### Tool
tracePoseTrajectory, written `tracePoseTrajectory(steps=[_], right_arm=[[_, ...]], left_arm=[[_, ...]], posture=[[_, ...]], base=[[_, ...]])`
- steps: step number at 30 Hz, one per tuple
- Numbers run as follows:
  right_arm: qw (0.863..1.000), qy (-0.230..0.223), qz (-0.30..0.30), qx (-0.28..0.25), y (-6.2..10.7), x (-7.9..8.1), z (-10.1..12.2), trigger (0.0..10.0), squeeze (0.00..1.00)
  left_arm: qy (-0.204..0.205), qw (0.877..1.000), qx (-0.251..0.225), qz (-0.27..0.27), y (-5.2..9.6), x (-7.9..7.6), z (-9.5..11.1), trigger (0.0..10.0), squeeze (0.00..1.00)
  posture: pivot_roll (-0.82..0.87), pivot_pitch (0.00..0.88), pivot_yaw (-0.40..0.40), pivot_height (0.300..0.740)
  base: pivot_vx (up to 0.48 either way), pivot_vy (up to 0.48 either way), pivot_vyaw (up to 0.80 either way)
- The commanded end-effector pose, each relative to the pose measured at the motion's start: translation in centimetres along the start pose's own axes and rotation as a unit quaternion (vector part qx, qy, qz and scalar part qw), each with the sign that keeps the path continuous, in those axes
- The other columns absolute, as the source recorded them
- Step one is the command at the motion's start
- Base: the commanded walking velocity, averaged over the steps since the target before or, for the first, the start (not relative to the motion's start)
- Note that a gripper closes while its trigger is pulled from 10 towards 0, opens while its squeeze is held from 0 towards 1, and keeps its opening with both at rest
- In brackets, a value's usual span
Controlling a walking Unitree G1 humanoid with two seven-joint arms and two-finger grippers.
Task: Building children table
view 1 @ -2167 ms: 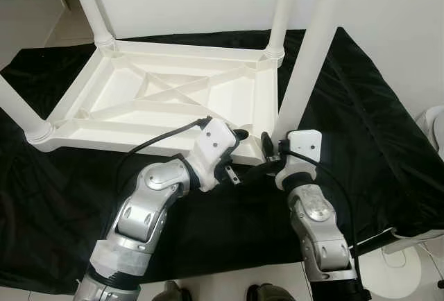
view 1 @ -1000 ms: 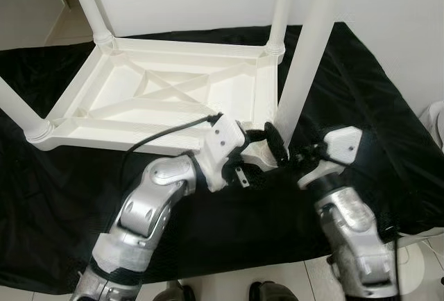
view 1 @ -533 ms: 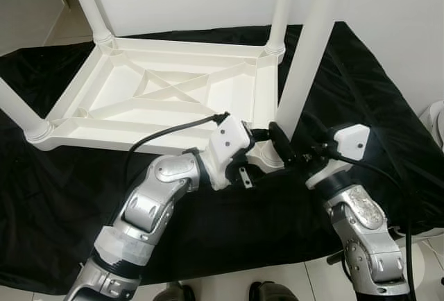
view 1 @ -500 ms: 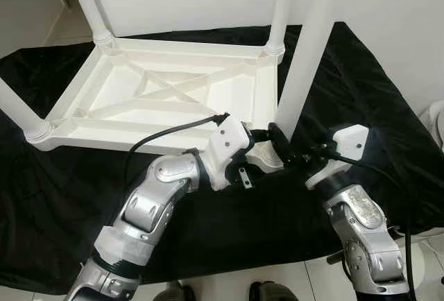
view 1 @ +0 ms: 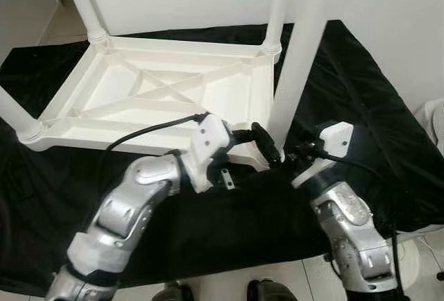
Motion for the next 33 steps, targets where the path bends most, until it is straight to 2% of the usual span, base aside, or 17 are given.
tracePoseTrajectory(steps=[1, 9, 13, 16, 17, 22, 24, 25, 27, 30, 32, 33], right_arm=[[0.998, 0.021, -0.05, 0.024, 1.4, -2.7, -0.6, 10.0, 0.0], [0.997, 0.007, -0.079, 0.017, 0.9, -2.1, -0.4, 10.0, 0.0], [0.995, -0.003, -0.102, 0.011, 0.2, -1.1, -0.2, 10.0, 0.0], [0.994, -0.011, -0.105, 0.009, -0.1, -0.5, -0.1, 10.0, 0.0], [0.994, -0.017, -0.103, 0.009, -0.4, 0.2, -0.3, 10.0, 0.0], [0.994, -0.02, -0.109, 0.01, -0.4, 0.3, -0.4, 10.0, 0.0], [0.994, -0.019, -0.11, 0.009, -0.3, 0.1, -0.4, 10.0, 0.0], [0.995, -0.02, -0.093, 0.007, 0.0, 0.0, -0.2, 10.0, 0.0], [0.996, -0.018, -0.086, 0.007, 0.1, 0.0, -0.2, 10.0, 0.0], [0.999, -0.002, -0.035, 0.02, 0.7, -0.3, -0.5, 10.0, 0.0], [0.999, -0.002, -0.035, 0.02, 0.7, -0.3, -0.5, 10.0, 0.0], [0.999, 0.002, -0.024, 0.024, 0.8, -0.4, -0.6, 10.0, 0.0]], left_arm=[[-0.012, 0.996, 0.036, 0.082, 4.0, 3.2, -0.5, 10.0, 0.0], [0.001, 0.999, 0.024, 0.045, 2.1, 0.8, -0.1, 10.0, 0.0], [0.009, 0.999, 0.011, 0.041, 1.0, -0.1, 0.3, 10.0, 0.0], [0.003, 0.999, 0.007, 0.048, 0.7, 0.0, 0.4, 10.0, 0.0], [0.005, 0.999, 0.002, 0.051, 0.4, 0.0, 0.5, 10.0, 0.0], [0.006, 0.999, -0.001, 0.054, 0.4, 0.0, 0.7, 10.0, 0.0], [0.006, 0.998, 0.003, 0.058, 0.6, 0.2, 0.6, 10.0, 0.0], [-0.001, 0.997, 0.016, 0.078, 1.4, 1.1, 0.1, 10.0, 0.0], [-0.004, 0.996, 0.022, 0.088, 1.7, 1.5, -0.1, 10.0, 0.0], [-0.025, 0.987, 0.051, 0.15, 3.5, 4.7, -1.0, 10.0, 0.0], [-0.025, 0.987, 0.051, 0.15, 3.5, 4.7, -1.0, 10.0, 0.0], [-0.031, 0.984, 0.059, 0.163, 4.0, 5.4, -1.2, 10.0, 0.0]], posture=[[-0.15, 0.137, 0.066, 0.74], [-0.16, 0.145, 0.071, 0.74], [-0.16, 0.146, 0.071, 0.74], [-0.16, 0.146, 0.068, 0.74], [-0.16, 0.146, 0.068, 0.74], [-0.16, 0.145, 0.067, 0.74], [-0.16, 0.146, 0.068, 0.74], [-0.16, 0.147, 0.067, 0.74], [-0.16, 0.148, 0.069, 0.74], [-0.16, 0.146, 0.071, 0.74], [-0.16, 0.146, 0.071, 0.74], [-0.16, 0.146, 0.071, 0.74]], base=[[0.0, 0.0, 0.0], [0.0, 0.0, 0.0], [0.0, 0.0, 0.0], [0.0, 0.0, 0.0], [0.0, 0.0, 0.0], [0.0, 0.0, 0.0], [0.0, 0.0, 0.0], [0.0, 0.0, 0.0], [0.0, 0.0, 0.0], [0.0, 0.0, 0.0], [0.0, 0.0, 0.0], [0.0, 0.0, 0.0]])
Point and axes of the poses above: a point about 5 cm out from each wrist's last joint towards the gripper, its own y axis pointing back from the gripper into the wrist, its own z axis along the axis of the wrist's last joint, x = y × z, the point moved 5 cm from there along -y, pointing out of the wrist towards the gripper, and after that the axes turned 10 degrees about y, right-handed, at the moved point
